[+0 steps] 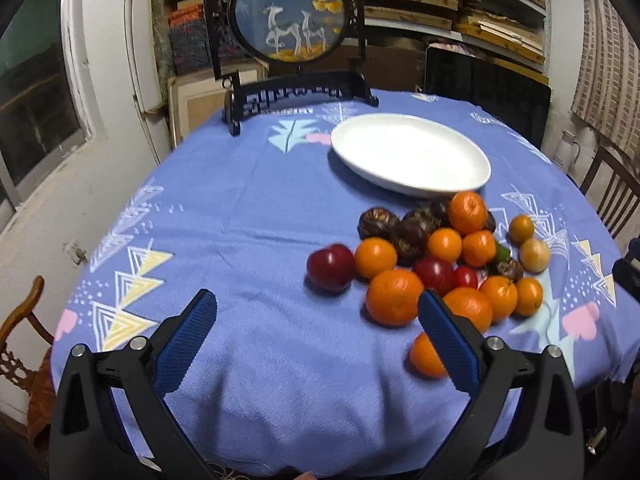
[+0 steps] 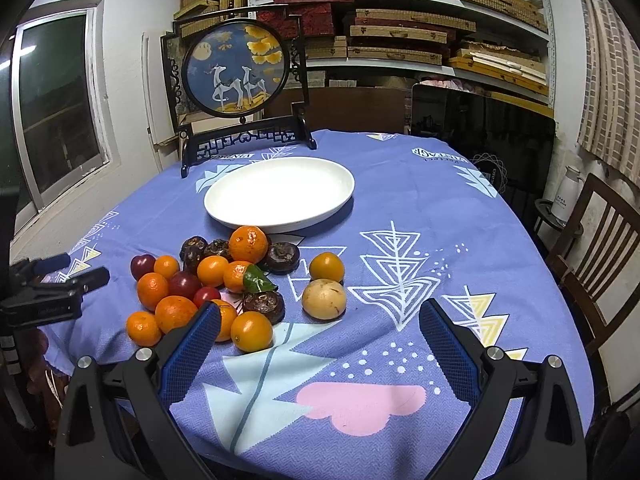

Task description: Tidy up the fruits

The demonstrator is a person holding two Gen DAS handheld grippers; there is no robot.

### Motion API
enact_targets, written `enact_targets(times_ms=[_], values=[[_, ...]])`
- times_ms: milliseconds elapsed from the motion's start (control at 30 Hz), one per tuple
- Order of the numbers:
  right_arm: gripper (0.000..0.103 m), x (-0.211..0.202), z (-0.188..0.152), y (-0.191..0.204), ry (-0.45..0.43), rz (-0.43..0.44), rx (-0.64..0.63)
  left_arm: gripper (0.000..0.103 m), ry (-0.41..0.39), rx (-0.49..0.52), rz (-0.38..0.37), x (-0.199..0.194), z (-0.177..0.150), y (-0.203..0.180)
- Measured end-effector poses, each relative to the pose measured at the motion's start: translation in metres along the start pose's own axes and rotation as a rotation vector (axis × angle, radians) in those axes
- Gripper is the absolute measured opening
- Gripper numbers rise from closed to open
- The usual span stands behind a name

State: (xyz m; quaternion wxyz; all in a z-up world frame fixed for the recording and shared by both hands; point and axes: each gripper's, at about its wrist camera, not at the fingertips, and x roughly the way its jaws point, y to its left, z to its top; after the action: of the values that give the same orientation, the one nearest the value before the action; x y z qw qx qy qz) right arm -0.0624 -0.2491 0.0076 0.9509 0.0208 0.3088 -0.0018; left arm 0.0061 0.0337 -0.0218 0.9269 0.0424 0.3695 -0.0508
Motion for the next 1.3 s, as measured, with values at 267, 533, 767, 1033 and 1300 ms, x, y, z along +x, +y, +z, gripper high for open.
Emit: enact_targets(times_ms=[267, 533, 767, 1033, 1300], values=[[0.099, 0.008, -0.002, -0.004, 0.016, 0.002, 0.008, 0.098, 0.017, 0.038, -0.102, 0.02, -0.014, 0.001], [0.099, 0.015, -0.006, -0.006, 0.029, -0.007, 0.009, 0.062, 0.033, 0.097, -0.121, 0.041, -0.011, -0.034], [0.099, 0.019, -0.009, -0.012, 0.042, -0.006, 0.031, 0.062, 0.074, 0.117, -0.211, 0.047, -0.009, -0.047], [0.099, 0.023, -0.01, -0.016, 0.046, -0.013, 0.028, 0.044, 0.083, 0.093, -0.243, 0.061, -0.003, -0.047], [0.099, 0.061, -0.004, -0.023, 0.11, -0.02, -0.014, 0.044, -0.026, 0.111, -0.252, 0.018, -0.006, -0.043]])
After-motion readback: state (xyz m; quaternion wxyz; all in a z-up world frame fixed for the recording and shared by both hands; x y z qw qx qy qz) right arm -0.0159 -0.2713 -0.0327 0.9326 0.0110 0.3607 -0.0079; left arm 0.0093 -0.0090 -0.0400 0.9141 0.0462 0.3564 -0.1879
